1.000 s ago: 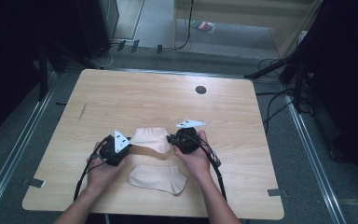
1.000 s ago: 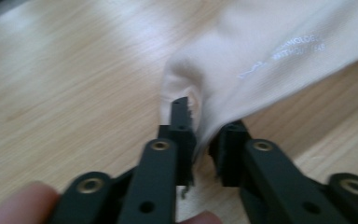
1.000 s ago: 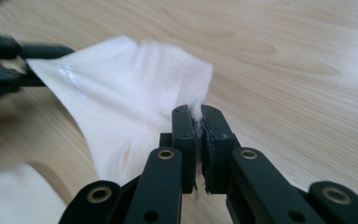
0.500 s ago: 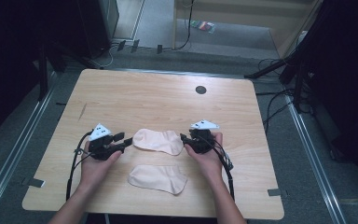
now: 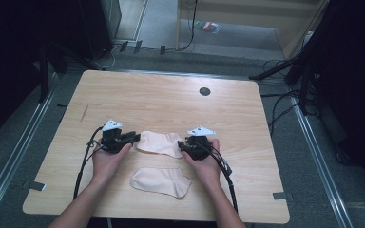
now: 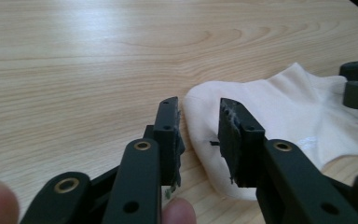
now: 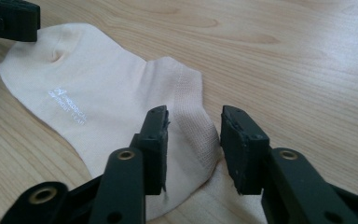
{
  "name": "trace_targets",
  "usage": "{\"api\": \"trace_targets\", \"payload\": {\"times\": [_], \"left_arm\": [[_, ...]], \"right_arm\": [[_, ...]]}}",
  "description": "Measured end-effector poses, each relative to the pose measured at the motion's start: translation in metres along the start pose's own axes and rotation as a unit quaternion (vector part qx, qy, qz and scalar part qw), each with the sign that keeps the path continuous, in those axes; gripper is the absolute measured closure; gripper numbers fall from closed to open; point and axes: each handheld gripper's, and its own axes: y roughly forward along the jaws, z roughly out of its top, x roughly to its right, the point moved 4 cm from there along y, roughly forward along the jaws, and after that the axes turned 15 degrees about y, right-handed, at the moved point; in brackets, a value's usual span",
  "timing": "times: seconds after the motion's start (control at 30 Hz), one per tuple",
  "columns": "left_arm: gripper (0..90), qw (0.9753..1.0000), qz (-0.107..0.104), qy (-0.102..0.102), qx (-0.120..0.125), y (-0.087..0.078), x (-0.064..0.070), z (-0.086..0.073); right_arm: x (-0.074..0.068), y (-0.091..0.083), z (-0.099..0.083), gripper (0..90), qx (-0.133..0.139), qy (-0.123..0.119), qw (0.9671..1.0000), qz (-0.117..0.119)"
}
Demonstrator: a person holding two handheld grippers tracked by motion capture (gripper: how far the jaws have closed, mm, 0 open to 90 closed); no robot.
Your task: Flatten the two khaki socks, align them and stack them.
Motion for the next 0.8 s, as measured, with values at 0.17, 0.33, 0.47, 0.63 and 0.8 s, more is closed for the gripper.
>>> {"api": "trace_targets", "payload": {"times": [0.17, 0.33, 0.47, 0.63, 0.8], "left_arm": [[70.1, 0.9994, 0.01, 0.009, -0.031, 0.004, 0.002, -0.004], [89.2, 0.9987, 0.021, 0.012, -0.044, 0.001, 0.004, -0.003], [90.0, 0.9986, 0.019, 0.033, -0.038, -0.004, 0.01, 0.0], [90.0, 0.9988, 0.013, 0.042, -0.02, -0.013, 0.014, 0.005], [90.0, 0.9989, 0.006, 0.045, 0.007, -0.03, 0.02, 0.011]], "right_arm": [[-0.001, 0.002, -0.003, 74.7, -0.009, -0.006, 0.9999, -0.006], [-0.004, 0.0, -0.004, 84.8, -0.014, -0.008, 0.9999, -0.004], [-0.004, -0.003, -0.002, 85.5, -0.004, -0.002, 1.0, -0.005], [-0.005, -0.013, 0.003, 85.6, 0.007, 0.003, 1.0, 0.0], [-0.005, -0.025, 0.006, 85.6, 0.017, 0.008, 0.9998, 0.004]]}}
